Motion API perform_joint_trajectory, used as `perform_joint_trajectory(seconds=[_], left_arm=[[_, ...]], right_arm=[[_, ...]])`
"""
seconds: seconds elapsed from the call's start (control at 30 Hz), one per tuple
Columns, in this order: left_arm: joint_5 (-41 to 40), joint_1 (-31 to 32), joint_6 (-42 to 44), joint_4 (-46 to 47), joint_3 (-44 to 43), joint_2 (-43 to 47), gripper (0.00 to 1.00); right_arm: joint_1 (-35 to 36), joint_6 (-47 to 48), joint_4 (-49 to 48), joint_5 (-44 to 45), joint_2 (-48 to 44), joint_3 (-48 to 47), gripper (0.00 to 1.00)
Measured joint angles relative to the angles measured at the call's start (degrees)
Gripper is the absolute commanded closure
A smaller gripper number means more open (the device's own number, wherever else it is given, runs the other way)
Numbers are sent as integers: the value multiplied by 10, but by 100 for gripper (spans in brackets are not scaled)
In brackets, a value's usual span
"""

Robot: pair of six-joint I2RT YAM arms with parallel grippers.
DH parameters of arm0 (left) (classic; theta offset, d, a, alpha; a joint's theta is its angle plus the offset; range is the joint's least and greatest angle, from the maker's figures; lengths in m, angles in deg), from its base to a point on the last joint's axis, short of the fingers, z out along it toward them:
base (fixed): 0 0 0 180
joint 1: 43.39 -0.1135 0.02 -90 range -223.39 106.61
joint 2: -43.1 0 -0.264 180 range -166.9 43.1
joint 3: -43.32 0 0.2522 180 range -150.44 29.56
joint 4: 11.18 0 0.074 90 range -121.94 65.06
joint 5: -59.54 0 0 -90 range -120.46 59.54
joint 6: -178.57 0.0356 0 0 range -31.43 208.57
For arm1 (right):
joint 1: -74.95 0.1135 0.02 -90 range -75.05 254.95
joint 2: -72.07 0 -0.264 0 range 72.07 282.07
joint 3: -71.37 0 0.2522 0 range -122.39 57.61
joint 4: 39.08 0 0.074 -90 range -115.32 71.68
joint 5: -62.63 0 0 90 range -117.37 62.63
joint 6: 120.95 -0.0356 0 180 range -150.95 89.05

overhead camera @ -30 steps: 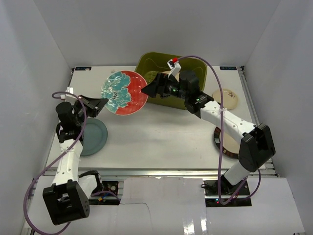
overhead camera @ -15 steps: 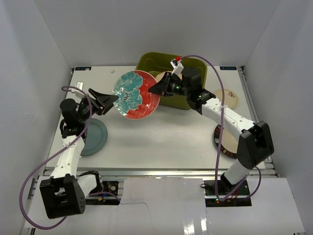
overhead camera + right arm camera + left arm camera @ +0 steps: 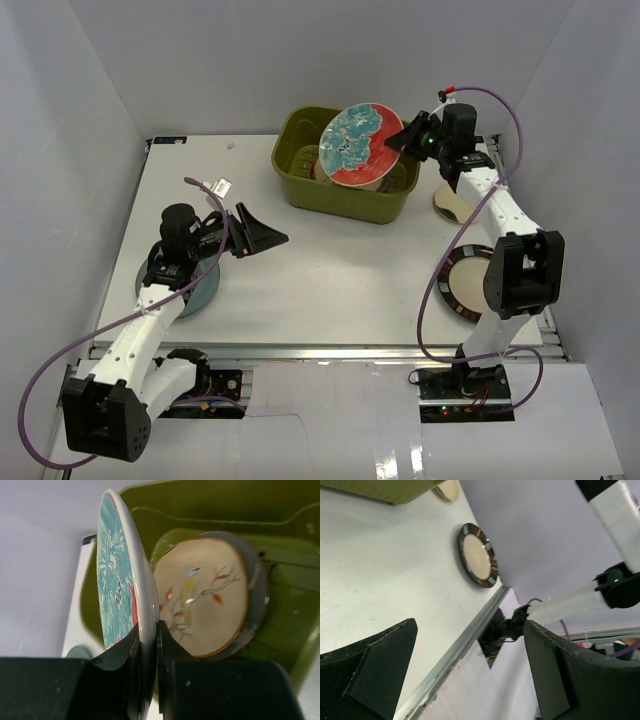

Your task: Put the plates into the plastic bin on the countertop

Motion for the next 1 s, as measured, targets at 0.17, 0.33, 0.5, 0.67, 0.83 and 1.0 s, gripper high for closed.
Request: perform_joint_trajectory(seconds=[0.17,0.33,0.5,0.67,0.83,1.0], left_arm=[[-60,22,89,-61,5,43,2],[-108,41,146,-78,39,81,2],[-128,47,175,-93,45,82,2],[-139,52,190,-99,45,90,2],[-145,54,196,-104,45,97,2],[-155,54,197,-108,45,97,2]], right_arm=[[-17,24,24,36,61,-52,92],[-8,28,51,43,143,-104,92],[1,10,57,43,194,-108,92],[2,5,62,40,212,-131,46],[19,50,112,74,225,-175,3],[40,114,173,130,226,-208,10]])
